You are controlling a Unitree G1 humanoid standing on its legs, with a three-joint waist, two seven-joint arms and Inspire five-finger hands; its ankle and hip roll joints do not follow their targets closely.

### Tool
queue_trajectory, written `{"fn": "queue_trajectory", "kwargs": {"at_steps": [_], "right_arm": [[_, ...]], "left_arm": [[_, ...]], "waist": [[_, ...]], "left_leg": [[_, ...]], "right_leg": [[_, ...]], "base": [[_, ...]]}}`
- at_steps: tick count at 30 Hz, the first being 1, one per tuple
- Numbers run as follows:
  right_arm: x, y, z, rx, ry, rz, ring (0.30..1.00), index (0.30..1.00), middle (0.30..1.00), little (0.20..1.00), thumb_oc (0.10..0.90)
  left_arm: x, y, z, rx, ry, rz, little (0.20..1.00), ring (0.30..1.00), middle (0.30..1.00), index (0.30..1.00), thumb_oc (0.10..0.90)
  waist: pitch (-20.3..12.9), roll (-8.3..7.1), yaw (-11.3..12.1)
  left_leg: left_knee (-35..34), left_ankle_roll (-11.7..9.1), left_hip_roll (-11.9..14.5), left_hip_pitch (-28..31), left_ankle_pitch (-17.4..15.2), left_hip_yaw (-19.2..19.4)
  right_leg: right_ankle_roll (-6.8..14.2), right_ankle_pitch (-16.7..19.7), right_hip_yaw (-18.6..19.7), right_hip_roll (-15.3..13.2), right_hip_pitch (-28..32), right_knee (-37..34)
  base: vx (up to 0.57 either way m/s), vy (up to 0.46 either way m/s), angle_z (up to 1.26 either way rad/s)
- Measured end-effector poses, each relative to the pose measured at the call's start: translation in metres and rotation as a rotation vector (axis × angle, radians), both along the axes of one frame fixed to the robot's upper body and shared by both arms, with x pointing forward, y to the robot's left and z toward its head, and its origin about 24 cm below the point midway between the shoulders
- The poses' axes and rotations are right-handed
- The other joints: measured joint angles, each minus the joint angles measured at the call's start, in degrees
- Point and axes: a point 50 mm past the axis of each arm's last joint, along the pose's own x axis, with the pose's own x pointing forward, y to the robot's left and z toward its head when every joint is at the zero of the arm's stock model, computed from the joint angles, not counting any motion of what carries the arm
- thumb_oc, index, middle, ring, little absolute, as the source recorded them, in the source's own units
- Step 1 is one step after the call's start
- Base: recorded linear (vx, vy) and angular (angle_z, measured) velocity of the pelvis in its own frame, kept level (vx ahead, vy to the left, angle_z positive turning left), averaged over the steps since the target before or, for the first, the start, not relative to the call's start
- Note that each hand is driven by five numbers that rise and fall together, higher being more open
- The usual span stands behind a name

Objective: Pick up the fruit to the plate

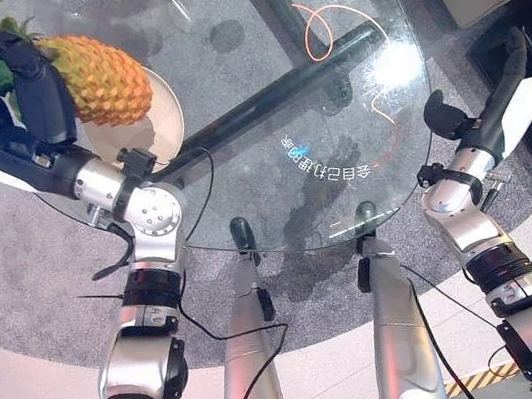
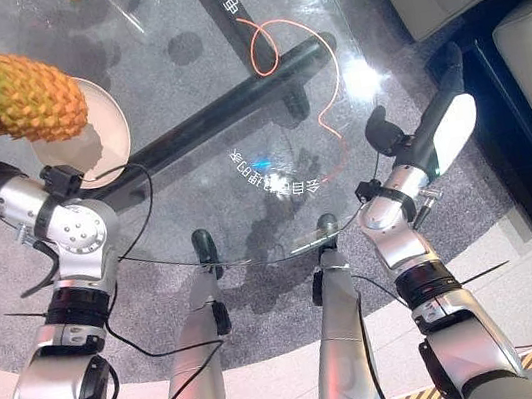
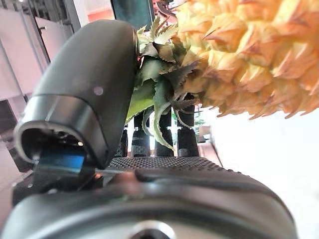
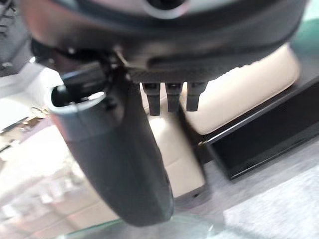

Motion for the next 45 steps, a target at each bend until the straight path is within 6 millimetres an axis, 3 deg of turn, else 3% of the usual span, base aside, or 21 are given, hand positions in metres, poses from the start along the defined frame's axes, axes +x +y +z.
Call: {"fn": "queue_trajectory", "kwargs": {"at_steps": [5, 13, 30, 45], "right_arm": [[0.002, -0.014, -0.007, 0.108, 0.007, -0.035, 0.900, 0.900, 0.900, 0.900, 0.800], [-0.006, -0.057, -0.042, 0.386, 0.072, -0.177, 0.900, 0.900, 0.900, 0.900, 0.800], [-0.022, -0.077, -0.083, 0.508, 0.270, -0.238, 0.900, 0.900, 0.900, 0.900, 0.800], [-0.020, -0.077, -0.082, 0.530, 0.262, -0.212, 0.900, 0.900, 0.900, 0.900, 0.800]], "left_arm": [[0.008, 0.011, 0.008, 0.059, 0.059, 0.063, 0.200, 0.300, 0.300, 0.300, 0.100], [0.018, 0.024, 0.007, 0.083, 0.165, 0.126, 0.200, 0.300, 0.300, 0.300, 0.100], [0.026, 0.037, -0.006, 0.045, 0.324, 0.159, 0.200, 0.300, 0.300, 0.300, 0.100], [0.030, 0.045, -0.017, 0.055, 0.424, 0.156, 0.200, 0.300, 0.300, 0.300, 0.100]], "waist": [[0.00, 0.00, -0.16], [0.03, -0.05, -0.74], [0.08, -0.13, -1.25], [0.08, -0.13, -1.17]], "left_leg": [[-0.04, -0.01, 0.19, -0.18, 0.00, 0.13], [-0.19, -0.01, 0.26, -0.54, 0.01, 0.16], [-0.06, -0.55, 0.96, -1.28, 0.37, -0.03], [-0.05, -0.57, 1.00, -1.31, 0.38, -0.15]], "right_leg": [[-0.04, 0.10, 0.05, 0.17, -0.26, -0.06], [-0.05, 0.11, 0.01, 0.23, -0.63, -0.14], [-0.44, 0.36, -0.02, 1.07, -1.50, 0.11], [-0.45, 0.36, -0.12, 1.12, -1.42, 0.12]], "base": [[0.01, -0.001, -0.02], [0.00, 0.000, 0.00], [0.00, 0.000, 0.00], [0.00, 0.000, 0.00]]}}
